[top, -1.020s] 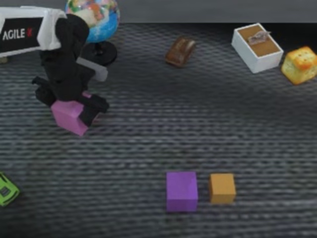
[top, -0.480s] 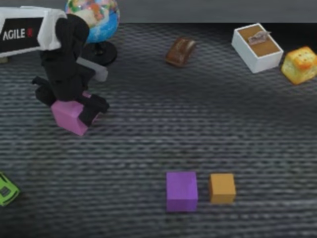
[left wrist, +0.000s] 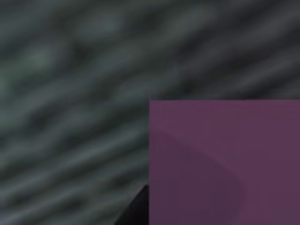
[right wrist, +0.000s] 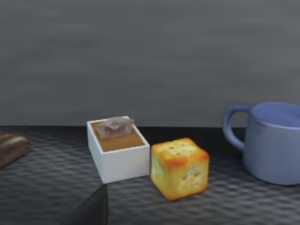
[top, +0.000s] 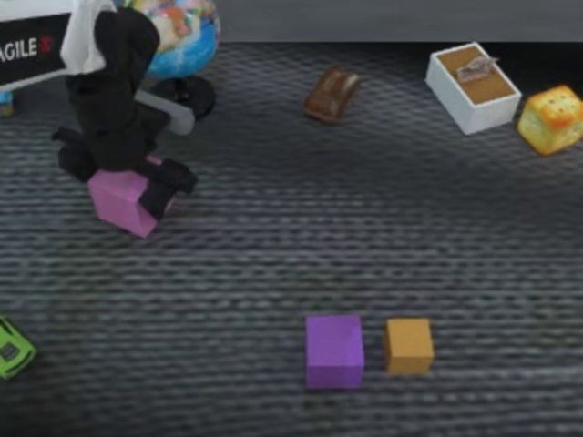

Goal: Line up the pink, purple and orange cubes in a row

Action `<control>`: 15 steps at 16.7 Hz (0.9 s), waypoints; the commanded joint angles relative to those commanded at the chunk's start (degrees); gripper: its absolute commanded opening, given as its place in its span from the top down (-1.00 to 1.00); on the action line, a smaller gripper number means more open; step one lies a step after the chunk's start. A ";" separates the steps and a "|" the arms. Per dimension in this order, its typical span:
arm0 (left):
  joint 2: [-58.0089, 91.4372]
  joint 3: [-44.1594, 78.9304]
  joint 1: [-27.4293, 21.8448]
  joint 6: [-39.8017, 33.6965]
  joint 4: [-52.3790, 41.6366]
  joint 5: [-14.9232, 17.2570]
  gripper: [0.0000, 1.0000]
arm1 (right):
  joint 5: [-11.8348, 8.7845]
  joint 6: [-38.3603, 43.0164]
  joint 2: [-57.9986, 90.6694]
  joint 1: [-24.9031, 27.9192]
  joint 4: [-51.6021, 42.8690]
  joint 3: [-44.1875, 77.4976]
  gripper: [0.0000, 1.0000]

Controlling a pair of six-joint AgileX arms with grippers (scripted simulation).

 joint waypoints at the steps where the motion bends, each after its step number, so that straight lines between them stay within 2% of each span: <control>1: -0.67 1.33 0.18 -0.04 -2.36 0.00 1.00 | 0.00 0.00 0.00 0.00 0.00 0.00 -1.00; 5: -3.04 5.49 0.52 0.10 -8.83 0.00 1.00 | 0.00 0.00 0.00 0.00 0.00 0.00 -1.00; 11: -3.34 5.05 -0.27 -0.57 -8.77 -0.03 1.00 | 0.00 0.00 0.00 0.00 0.00 0.00 -1.00; 15: -7.55 -0.31 -4.78 -9.28 -7.66 -0.18 1.00 | 0.00 0.00 0.00 0.00 0.00 0.00 -1.00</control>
